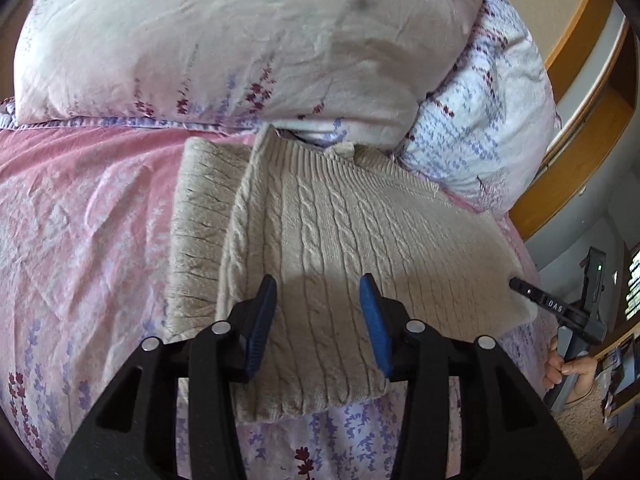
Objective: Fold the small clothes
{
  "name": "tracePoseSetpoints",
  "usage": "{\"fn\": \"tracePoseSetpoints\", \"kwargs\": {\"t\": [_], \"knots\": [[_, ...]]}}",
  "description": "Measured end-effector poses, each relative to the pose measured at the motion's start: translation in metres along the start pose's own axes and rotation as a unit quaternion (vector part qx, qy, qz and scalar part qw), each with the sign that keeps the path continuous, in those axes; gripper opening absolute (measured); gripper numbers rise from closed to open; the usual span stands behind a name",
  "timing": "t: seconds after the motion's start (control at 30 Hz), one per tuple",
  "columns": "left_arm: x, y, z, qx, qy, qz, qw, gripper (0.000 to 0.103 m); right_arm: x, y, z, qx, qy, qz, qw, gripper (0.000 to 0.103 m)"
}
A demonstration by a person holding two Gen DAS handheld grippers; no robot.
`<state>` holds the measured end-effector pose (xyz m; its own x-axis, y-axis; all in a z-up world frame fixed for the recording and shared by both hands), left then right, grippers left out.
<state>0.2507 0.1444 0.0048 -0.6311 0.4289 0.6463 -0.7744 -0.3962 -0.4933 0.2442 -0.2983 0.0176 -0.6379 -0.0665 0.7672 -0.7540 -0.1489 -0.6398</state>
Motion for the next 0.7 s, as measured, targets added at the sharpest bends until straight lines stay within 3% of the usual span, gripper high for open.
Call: {"fn": "tracePoseSetpoints", "kwargs": {"t": [0.07,0.13,0.37,0.7], "knots": [[0.012,-0.011,-0.010,0.020,0.001,0.022,0.9996,0.053,0.003,-0.007,-0.013,0.018,-0.004,0.010,1.000,0.067],[0.018,-0.022,-0.022,0.044,-0.007,0.032,0.9985,0.058,0.002,-0.014,-0.027,0.038,-0.004,0.015,0.999,0.070],[0.013,-0.039,-0.050,0.108,0.002,0.011,0.9941,0.065,-0.015,-0.029,-0.058,0.064,-0.002,0.013,0.998,0.079],[-0.007,-0.043,-0.054,0.110,-0.018,-0.016,0.9936,0.075,-0.020,-0.035,-0.069,0.073,0.005,0.019,0.997,0.085]]}}
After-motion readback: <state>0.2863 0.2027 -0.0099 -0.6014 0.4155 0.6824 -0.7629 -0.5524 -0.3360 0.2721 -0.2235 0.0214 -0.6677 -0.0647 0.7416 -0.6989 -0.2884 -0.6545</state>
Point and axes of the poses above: each gripper's, at about its wrist camera, not at the fingertips, and x roughly against the way its jaws point, z to its right, y to its underside, the point moved 3 cm from there along -x, roughly the way its jaws point, and after that the axes turned 15 degrees about x, right-handed, at the moved point
